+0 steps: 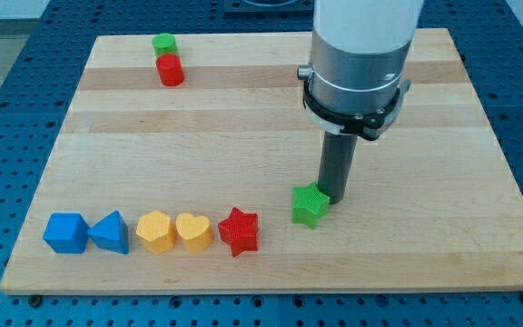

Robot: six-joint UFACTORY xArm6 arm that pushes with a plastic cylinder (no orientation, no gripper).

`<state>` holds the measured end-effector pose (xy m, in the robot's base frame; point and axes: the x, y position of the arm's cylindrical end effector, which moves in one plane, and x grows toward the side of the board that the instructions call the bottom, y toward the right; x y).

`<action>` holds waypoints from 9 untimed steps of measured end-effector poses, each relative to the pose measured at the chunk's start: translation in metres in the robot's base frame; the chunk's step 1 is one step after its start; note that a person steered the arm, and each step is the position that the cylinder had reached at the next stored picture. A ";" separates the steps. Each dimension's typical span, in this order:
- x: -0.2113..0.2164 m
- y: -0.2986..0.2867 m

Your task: Slide the green star to the line of blocks

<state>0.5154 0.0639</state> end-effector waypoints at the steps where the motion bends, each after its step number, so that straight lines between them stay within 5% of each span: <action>1: 0.005 -0.005; 9: 0.057 -0.012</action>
